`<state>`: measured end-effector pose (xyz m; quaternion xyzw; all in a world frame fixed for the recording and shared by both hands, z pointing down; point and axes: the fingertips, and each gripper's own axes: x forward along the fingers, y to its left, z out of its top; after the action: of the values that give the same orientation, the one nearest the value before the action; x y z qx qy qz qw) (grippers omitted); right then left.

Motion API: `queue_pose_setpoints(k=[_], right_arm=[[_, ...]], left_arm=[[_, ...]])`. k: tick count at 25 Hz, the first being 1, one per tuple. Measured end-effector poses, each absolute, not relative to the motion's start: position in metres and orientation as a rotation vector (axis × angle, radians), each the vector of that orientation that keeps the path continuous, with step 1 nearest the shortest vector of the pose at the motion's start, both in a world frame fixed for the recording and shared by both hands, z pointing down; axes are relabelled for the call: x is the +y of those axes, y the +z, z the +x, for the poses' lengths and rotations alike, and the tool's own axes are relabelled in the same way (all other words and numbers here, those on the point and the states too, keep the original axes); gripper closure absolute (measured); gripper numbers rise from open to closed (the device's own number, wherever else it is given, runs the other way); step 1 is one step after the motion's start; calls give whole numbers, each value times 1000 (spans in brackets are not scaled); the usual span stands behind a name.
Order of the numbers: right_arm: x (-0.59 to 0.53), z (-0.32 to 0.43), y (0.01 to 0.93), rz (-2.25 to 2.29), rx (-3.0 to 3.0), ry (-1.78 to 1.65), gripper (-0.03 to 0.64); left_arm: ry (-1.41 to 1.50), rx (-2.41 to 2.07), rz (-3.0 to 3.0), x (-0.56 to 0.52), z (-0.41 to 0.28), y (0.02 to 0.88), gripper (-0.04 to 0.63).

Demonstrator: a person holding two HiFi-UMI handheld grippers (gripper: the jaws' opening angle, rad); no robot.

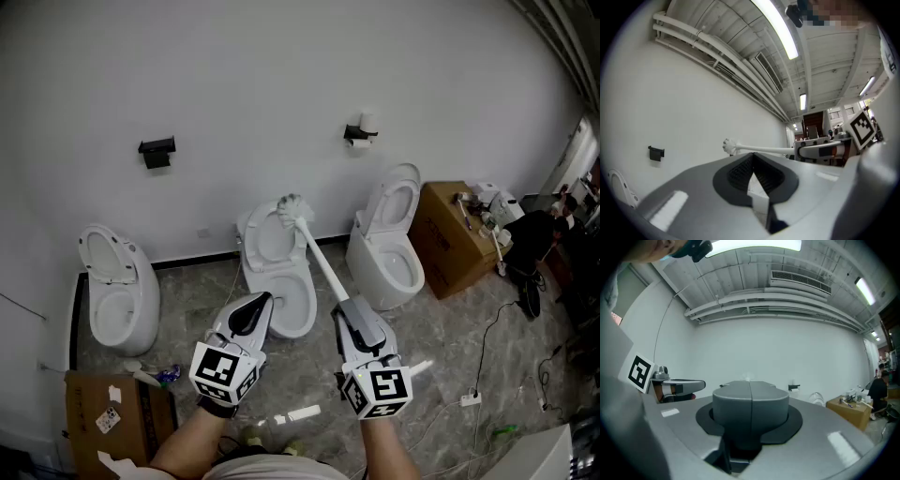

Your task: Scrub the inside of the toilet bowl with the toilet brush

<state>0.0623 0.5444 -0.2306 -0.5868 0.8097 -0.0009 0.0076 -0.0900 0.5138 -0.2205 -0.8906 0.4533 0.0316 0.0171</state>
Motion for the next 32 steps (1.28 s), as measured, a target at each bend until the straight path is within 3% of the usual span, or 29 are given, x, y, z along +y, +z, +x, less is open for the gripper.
queue_pose_setpoints(k=[32], right_arm=[[527,8,-192,-1875,2467,-190,459]], left_arm=[[136,1431,-2818,474,-184,-178,589]])
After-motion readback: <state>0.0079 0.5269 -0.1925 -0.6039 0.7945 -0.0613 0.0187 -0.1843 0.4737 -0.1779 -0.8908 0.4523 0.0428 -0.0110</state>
